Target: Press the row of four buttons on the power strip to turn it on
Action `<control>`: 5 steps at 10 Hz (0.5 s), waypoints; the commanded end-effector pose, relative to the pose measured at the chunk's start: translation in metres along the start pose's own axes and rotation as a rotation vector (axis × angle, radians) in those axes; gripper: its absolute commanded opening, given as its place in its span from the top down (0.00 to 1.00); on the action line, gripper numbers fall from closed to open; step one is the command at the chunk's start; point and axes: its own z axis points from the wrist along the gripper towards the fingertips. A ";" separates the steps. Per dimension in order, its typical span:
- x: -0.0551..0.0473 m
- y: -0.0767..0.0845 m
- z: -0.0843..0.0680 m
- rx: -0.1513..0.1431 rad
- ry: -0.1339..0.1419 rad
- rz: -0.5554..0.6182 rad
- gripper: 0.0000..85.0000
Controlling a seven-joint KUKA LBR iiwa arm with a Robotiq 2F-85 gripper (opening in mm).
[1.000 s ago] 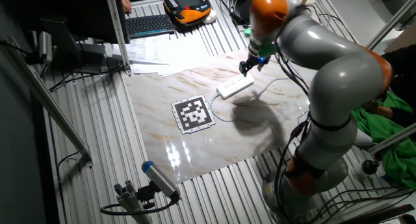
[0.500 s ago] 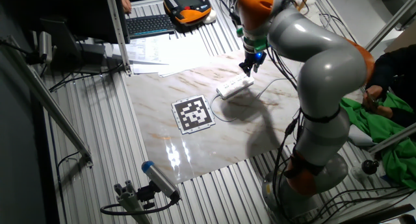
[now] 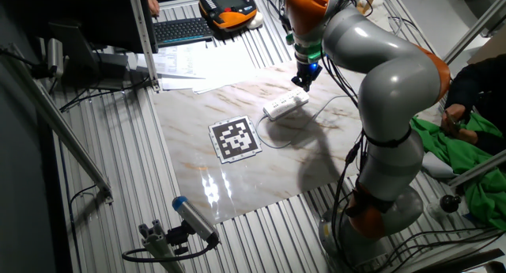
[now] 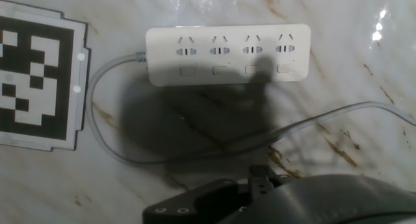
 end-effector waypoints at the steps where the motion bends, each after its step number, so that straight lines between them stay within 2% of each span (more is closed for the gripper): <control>1: 0.000 0.000 0.000 0.000 0.000 0.001 1.00; 5: 0.000 0.000 0.000 0.000 -0.001 0.009 1.00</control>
